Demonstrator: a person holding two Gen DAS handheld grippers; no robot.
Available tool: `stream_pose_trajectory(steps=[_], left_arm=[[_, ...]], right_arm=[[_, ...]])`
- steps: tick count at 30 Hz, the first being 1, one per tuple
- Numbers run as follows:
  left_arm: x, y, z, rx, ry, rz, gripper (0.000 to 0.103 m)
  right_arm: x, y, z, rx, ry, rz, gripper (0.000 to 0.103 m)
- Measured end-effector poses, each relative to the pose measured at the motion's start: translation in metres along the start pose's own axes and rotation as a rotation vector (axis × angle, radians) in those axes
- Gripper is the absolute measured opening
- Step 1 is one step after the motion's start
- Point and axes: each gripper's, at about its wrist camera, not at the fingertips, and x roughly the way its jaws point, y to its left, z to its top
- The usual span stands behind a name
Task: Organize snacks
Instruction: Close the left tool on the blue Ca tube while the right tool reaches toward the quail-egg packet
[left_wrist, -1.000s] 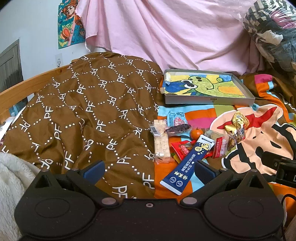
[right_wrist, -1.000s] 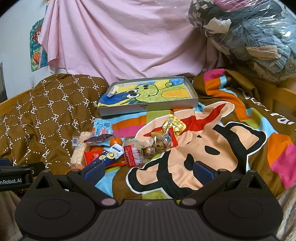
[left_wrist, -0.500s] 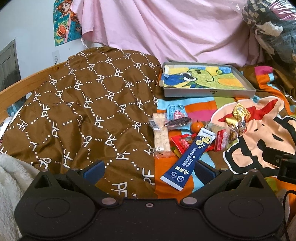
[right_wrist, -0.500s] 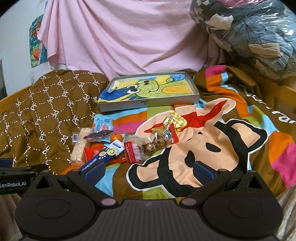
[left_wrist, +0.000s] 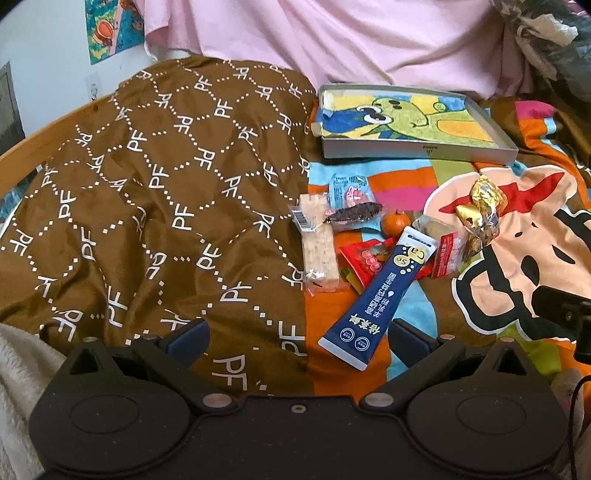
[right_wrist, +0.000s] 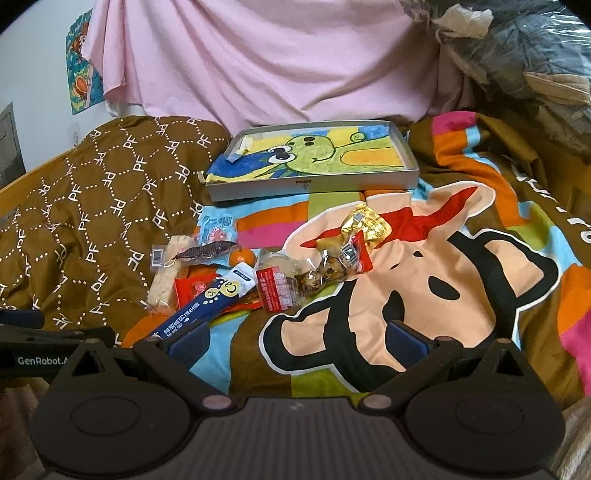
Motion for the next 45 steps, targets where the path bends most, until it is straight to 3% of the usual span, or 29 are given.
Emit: stream_pose_trajectory(steps=[8,17,26,38,45], left_arm=[[0.016,-0.001,0.019,0.053,0.062,-0.032,0.102],[0.049,-0.014,0.045,0.238,0.122,-0.122,0.102],[0.082,-0.037,0.047,0.392,0.146,-0.199,0.102],[0.108,-0.047,0.049,0.375,0.192,-0.247,0.1],[0.119,-0.048,0.048,0.34,0.239,-0.258,0.095]], right_arm=[[0.011,0.0,0.012,-0.08,0.015,0.034,0.103],[0.037,-0.002,0.028,-0.201,0.055,0.107,0.103],[0.075,-0.005,0.039,-0.312,0.107,0.134,0.103],[0.117,-0.025,0.041,-0.206,0.212,0.181,0.103],[0.129,-0.034,0.046,-0.097,0.22,0.193,0.103]])
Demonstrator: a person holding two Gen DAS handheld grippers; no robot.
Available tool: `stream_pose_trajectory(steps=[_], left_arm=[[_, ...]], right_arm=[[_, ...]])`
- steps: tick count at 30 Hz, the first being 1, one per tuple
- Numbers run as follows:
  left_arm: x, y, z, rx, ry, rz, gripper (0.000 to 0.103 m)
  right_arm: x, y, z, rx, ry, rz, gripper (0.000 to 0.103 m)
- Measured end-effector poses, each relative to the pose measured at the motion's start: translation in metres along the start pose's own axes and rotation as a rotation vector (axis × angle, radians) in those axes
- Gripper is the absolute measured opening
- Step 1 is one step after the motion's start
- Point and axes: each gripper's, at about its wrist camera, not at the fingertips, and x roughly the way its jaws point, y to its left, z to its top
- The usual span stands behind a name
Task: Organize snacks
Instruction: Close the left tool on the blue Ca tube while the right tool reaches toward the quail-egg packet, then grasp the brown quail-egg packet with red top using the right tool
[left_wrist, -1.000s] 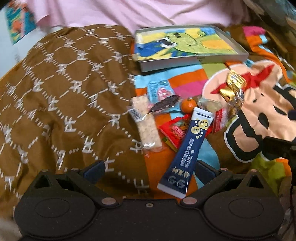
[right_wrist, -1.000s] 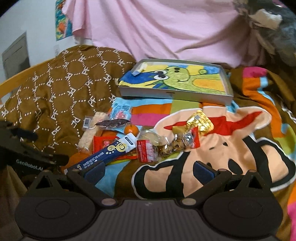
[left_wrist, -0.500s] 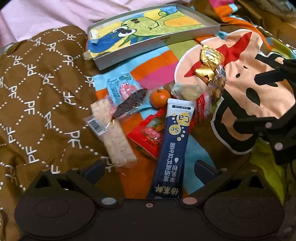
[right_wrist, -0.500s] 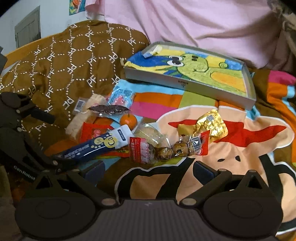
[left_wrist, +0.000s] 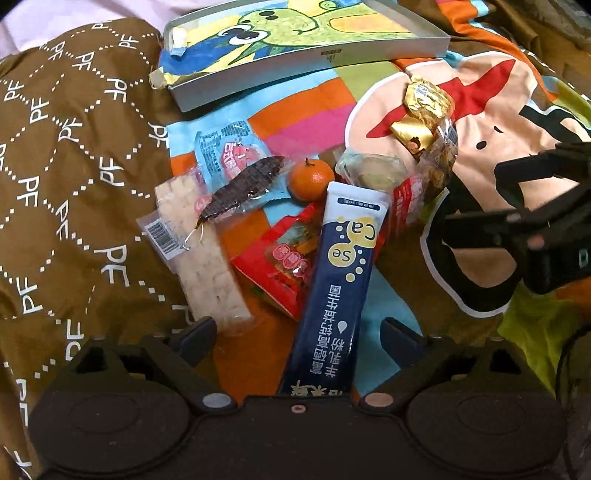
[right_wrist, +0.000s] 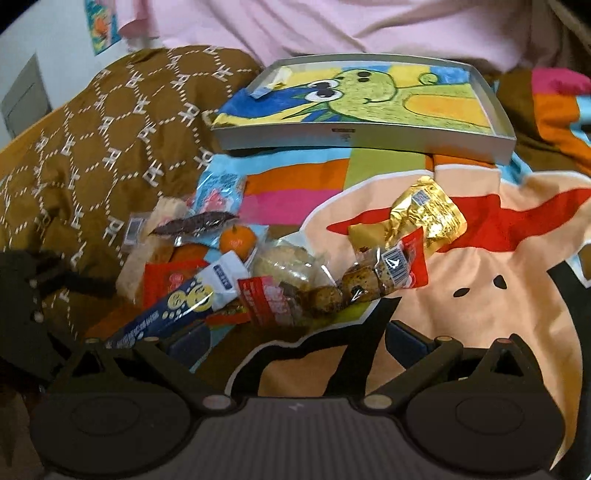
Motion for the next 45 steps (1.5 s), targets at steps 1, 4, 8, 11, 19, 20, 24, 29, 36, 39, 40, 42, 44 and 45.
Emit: stream_pose_trajectory(steps=[1,4,8,11,19,20,24,29,36,39,40,42,44,45], left_arm=[[0.0,0.0,0.0,-0.002,-0.003,-0.002,0.095],[-0.001,0.001,0.002,-0.011,-0.004,-0.022,0.093],[0.0,0.0,0.001,-0.024,0.011,-0.051,0.082],[0.003,0.0,0.001,-0.036,0.029,-0.061,0.078],[0.006,0.002,0.0,-0.067,0.059,-0.089,0.058],[0.006,0.003,0.0,-0.071,0.062,-0.093,0.055],[0.006,0.003,0.0,-0.08,0.062,-0.102,0.045],[0.006,0.003,-0.001,-0.096,0.054,-0.128,0.04],[0.01,0.007,0.0,-0.179,0.048,-0.149,0.038],[0.012,0.01,0.002,-0.226,0.049,-0.148,0.038],[0.013,0.011,0.002,-0.236,0.048,-0.15,0.038],[0.013,0.011,0.003,-0.248,0.043,-0.148,0.038],[0.014,0.011,0.004,-0.257,0.039,-0.146,0.038],[0.014,0.011,0.005,-0.265,0.038,-0.145,0.038]], right_arm=[[0.001,-0.003,0.001,0.023,0.0,0.009,0.103],[0.007,-0.011,0.003,0.099,0.004,0.051,0.103],[0.013,-0.015,0.006,0.162,-0.01,0.048,0.103],[0.016,-0.018,0.01,0.21,-0.035,0.048,0.103],[0.025,-0.031,0.017,0.335,-0.066,0.012,0.1],[0.026,-0.031,0.017,0.343,-0.065,0.008,0.1],[0.026,-0.031,0.018,0.348,-0.07,-0.015,0.096],[0.027,-0.031,0.018,0.355,-0.07,-0.029,0.09],[0.027,-0.032,0.016,0.357,-0.06,-0.061,0.081],[0.028,-0.032,0.015,0.354,-0.03,-0.102,0.08],[0.028,-0.034,0.013,0.362,-0.02,-0.104,0.08],[0.031,-0.036,0.012,0.383,0.002,-0.101,0.08],[0.036,-0.041,0.009,0.411,0.02,-0.08,0.079],[0.037,-0.042,0.007,0.423,0.02,-0.073,0.078]])
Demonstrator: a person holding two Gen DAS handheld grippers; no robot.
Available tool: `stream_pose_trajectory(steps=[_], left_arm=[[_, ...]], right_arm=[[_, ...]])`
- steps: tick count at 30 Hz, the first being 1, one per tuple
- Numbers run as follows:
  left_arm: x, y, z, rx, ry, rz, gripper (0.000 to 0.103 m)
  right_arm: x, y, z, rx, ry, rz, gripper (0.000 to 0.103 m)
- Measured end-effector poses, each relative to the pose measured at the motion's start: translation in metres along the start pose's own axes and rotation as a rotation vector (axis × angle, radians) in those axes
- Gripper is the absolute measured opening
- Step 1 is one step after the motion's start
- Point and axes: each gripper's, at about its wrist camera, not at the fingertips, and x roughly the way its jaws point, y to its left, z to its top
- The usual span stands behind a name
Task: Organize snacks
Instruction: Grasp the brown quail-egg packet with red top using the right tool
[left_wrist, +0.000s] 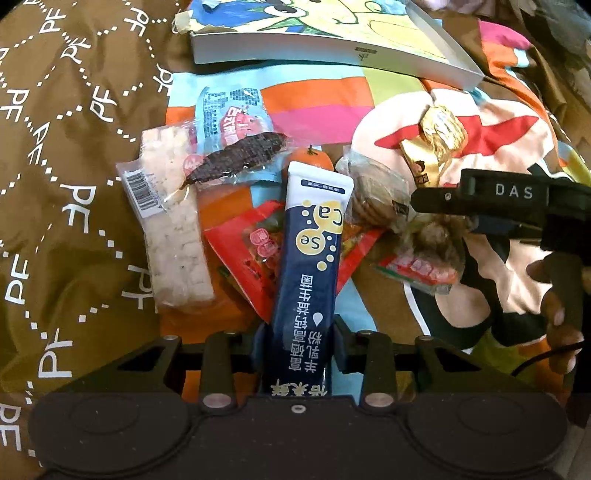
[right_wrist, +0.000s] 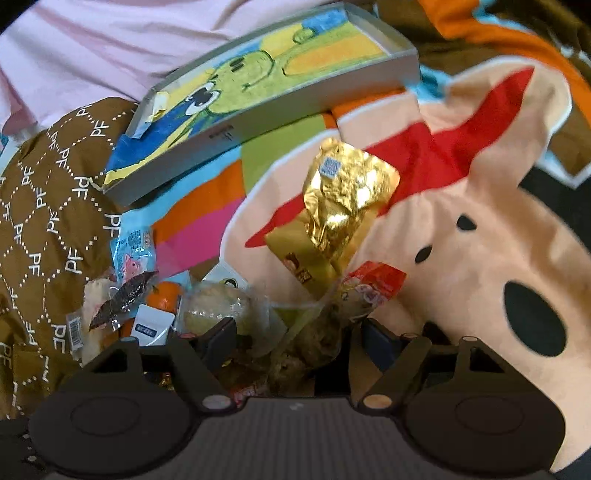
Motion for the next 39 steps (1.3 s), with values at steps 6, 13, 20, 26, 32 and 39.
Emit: stream_pose_trajectory(steps=[6,13,20,26,32,39], left_arm=[[-0.001,0.002,0.001,-0.046,-0.01,-0.014,0.038],[-0.007,0.0,-0.002,-0.056,-0.024,-0.044,0.037],[-0.005,-0.003,-0.001,-0.056,-0.037,-0.06,0.036],[-0.004,-0.006,0.0,-0.07,-0.057,-0.066,0.036],[-0.009,-0.009,-0.002,-0.066,-0.068,-0.094,0.035],[-0.004,-0.01,-0.001,-0.063,-0.066,-0.086,0.035]], right_arm=[[0.003,-0.009,0.001,0.056,0.0,0.036,0.076],[-0.004,-0.009,-0.008,0.064,0.056,0.018,0.072],[-0.001,-0.009,-0.011,0.09,0.074,0.061,0.074],[-0.004,-0.018,-0.011,0.143,0.027,0.071,0.039],[0.001,-0.03,-0.011,0.209,0.033,0.14,0.041],[0.011,-0.025,-0.007,0.173,0.04,0.151,0.041]])
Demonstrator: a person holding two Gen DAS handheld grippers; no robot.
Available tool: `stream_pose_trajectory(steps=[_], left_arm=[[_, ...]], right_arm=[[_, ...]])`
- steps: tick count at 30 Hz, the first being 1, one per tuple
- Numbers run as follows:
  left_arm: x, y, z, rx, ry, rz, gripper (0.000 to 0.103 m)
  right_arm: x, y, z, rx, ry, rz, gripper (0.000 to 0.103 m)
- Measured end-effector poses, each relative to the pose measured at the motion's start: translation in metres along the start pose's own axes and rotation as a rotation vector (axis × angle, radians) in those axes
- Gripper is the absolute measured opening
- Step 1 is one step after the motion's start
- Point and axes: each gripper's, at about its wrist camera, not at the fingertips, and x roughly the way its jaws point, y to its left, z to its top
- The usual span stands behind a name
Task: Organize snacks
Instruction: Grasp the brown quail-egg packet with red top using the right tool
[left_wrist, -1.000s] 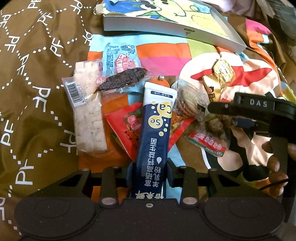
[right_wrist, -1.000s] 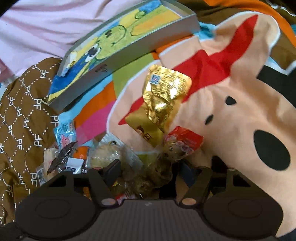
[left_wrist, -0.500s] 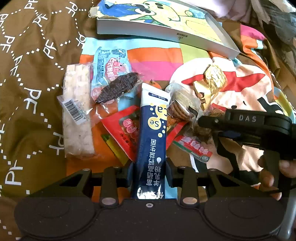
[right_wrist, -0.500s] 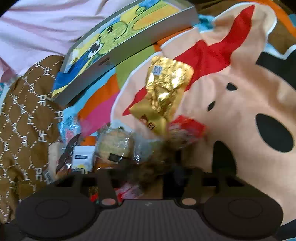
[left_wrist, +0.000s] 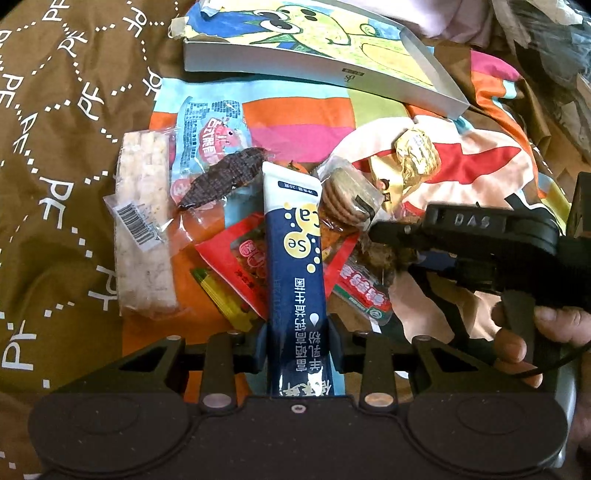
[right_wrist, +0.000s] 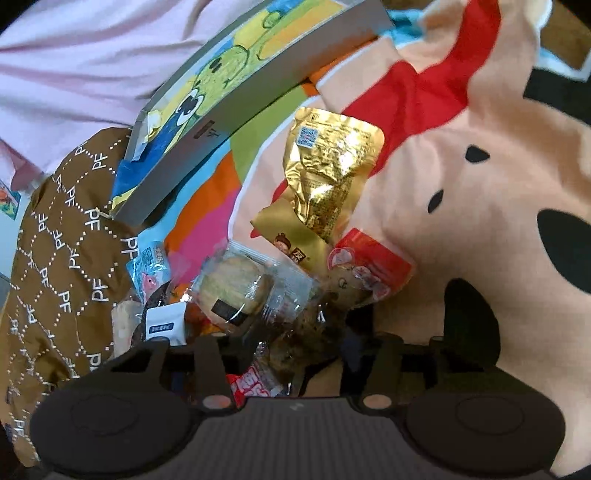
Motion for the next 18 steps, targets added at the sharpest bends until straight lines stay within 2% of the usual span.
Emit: stream_pose_trajectory(steps=[4,7,11,15,18], left_arm=[[-0.001,-0.004,-0.002,0.028,0.007,0.026,0.033],[-0.003,-0.003,-0.005,0.014,0.044,0.021,0.033],[-0.009,-0.005,-0.012,-0.006,0.083,-0.041,0.032],[-0.009,-0.013,-0.016,0.051,0.068,-0.026,0.032],[-0.004,-0.011,-0.013,0.047,0.058,-0.025,0.033]], right_arm=[[-0.005,0.005,-0.003,-0.027,-0.012,-0.023,0.035],[-0.013,0.01,-0.003,-0.071,-0.019,-0.05,0.032],[-0.027,0.029,-0.007,-0.239,-0.058,-0.137,0.031],[-0.039,0.047,-0.018,-0.419,-0.102,-0.184,0.031],[-0.032,0.056,-0.021,-0.478,-0.097,-0.173,0.031]])
